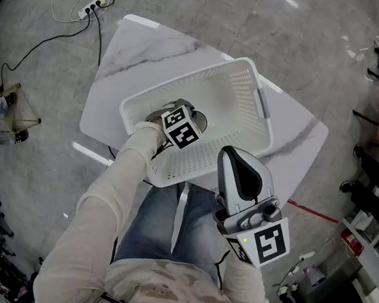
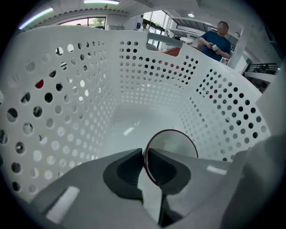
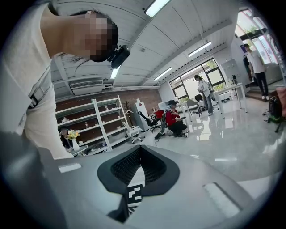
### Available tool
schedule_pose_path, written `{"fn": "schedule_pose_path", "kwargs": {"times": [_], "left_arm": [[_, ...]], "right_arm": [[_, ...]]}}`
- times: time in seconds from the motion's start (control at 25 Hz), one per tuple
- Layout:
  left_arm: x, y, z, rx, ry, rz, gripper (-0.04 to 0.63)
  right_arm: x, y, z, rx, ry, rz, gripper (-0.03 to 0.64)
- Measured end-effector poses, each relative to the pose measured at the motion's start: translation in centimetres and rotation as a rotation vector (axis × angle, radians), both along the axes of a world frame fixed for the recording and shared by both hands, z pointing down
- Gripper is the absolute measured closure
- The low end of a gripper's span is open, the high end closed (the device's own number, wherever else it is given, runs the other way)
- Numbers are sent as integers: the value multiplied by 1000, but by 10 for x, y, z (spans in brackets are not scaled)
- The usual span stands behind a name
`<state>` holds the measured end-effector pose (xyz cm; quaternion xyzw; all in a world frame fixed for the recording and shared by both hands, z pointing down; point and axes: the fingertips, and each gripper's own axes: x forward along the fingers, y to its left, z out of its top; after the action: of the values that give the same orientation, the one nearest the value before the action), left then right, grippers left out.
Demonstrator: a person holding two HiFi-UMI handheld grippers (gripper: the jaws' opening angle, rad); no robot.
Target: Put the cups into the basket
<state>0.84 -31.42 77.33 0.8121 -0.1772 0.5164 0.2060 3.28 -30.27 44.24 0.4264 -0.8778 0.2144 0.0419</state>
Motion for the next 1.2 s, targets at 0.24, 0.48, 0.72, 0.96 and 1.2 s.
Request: {"fn": "schedule_pose_path", "kwargs": {"times": [0.24,0.48,0.72,0.96,1.2], "left_arm": [[1,2,3,-2,14,15,548],[4,5,-4,-19,46,27,535],[4,1,-32,25,99,24,559],[13,9,-84,100,312,-15,592],[31,-3,-150,262,521,-92,592]], "right_arm": [[-9,3,3,-2,5,-12,591],[-14,6,-6,19,18,-16,591],[-12,14,-18,43,27,-6,591],[-20,29,-43,80,48,-13,591],[-11,40,-74,125,69,-2,591]]}}
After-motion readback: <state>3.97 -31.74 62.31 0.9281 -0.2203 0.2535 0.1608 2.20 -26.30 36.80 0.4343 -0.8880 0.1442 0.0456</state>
